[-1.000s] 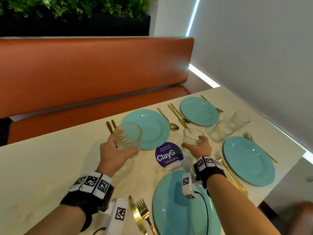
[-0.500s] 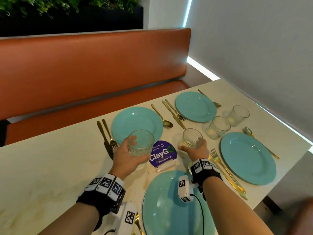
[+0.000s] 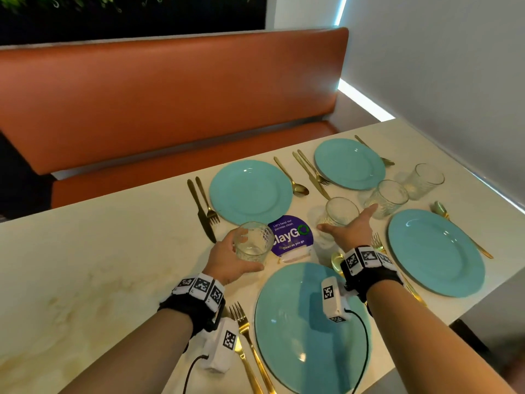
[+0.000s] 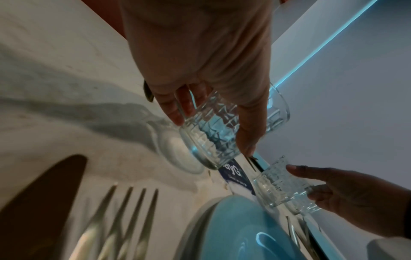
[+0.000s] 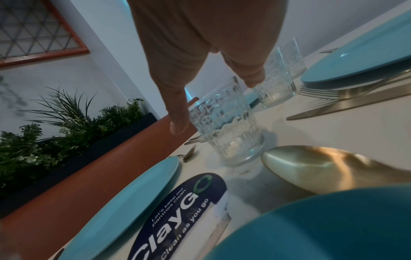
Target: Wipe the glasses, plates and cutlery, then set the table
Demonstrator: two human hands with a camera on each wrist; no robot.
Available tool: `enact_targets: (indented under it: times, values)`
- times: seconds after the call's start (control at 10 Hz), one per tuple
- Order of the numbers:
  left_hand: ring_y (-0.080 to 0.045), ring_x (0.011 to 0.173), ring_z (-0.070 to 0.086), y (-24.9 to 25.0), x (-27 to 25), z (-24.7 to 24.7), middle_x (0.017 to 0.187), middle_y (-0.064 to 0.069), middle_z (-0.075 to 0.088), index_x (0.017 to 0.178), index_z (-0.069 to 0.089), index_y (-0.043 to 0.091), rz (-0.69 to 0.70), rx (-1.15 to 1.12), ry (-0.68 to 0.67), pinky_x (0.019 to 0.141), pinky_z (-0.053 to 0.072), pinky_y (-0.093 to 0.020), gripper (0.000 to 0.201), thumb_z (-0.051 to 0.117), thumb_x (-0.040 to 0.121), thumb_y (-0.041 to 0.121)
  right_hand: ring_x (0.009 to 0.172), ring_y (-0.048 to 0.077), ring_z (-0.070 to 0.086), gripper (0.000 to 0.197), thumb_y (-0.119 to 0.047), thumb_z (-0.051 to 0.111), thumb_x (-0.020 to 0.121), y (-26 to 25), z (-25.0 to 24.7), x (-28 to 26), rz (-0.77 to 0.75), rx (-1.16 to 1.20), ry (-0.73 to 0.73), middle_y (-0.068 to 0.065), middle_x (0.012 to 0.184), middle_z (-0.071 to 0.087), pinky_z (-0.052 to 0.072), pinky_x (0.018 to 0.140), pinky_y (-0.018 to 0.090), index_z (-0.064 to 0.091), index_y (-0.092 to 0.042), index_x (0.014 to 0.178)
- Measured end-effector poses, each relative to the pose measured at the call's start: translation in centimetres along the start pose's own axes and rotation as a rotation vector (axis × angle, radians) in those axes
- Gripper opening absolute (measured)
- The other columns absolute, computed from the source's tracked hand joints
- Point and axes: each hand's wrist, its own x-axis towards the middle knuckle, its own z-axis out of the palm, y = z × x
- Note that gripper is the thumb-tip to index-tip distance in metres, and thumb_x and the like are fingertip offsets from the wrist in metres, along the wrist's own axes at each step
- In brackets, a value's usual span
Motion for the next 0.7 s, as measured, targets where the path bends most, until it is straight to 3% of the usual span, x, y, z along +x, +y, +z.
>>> enact_targets:
  times: [0.2,0.3,0.5,0.6,0.7]
  values:
    - [-0.020,0.116,0.052,-1.3,-0.2,0.8,0.128,-0.003,0.056,0.134,0.044,0.021,-0.021,0.056,0.009,0.095,0.045,-0.029,0.093,0.091,0.054,0.015,0.140,0.031,0.027,0.131,-0.016,0.085,0.063,0.6,-0.4,0.2,-0.007,0.034,0.044,0.014,0.154,0.021,0.027,0.113,0.039,-0.016,-0.014,0.147]
    - [-0.021,0.119,0.051,-1.3,-0.2,1.1,0.130,-0.004,0.055,0.135,0.043,0.018,-0.022,0.054,0.007,0.093,0.042,-0.026,0.093,0.090,0.055,0.014,0.139,0.031,0.029,0.129,-0.014,0.085,0.064,1.2,-1.0,-0.1,0.005,0.027,0.047,0.014,0.154,0.023,0.029,0.114,0.041,-0.014,-0.015,0.147]
    - [-0.022,0.124,0.048,-1.0,0.5,1.9,0.134,-0.002,0.053,0.138,0.038,0.017,-0.038,0.065,0.010,0.098,0.038,-0.024,0.104,0.093,0.050,0.016,0.137,0.031,0.033,0.118,-0.012,0.084,0.064,2.5,-2.1,-1.6,0.035,-0.044,0.056,0.015,0.151,0.027,0.032,0.111,0.041,0.002,-0.013,0.149]
    - [-0.029,0.133,0.037,-0.8,0.7,1.8,0.142,-0.007,0.045,0.144,0.028,0.014,-0.073,0.240,0.002,0.109,0.036,-0.040,0.124,0.094,0.042,0.040,0.133,0.031,0.038,0.097,-0.011,0.080,0.068,3.1,-2.7,-2.6,0.039,-0.102,0.058,0.018,0.145,0.037,0.036,0.106,0.038,0.019,-0.004,0.143]
    - [-0.033,0.139,0.025,-0.9,0.1,1.0,0.148,-0.013,0.035,0.149,0.016,0.009,-0.148,0.338,-0.009,0.110,0.031,-0.042,0.126,0.090,0.052,0.043,0.134,0.028,0.038,0.084,-0.010,0.075,0.075,2.5,-3.1,-4.7,0.065,-0.125,0.031,0.015,0.145,0.040,0.034,0.107,0.034,0.025,-0.002,0.141]
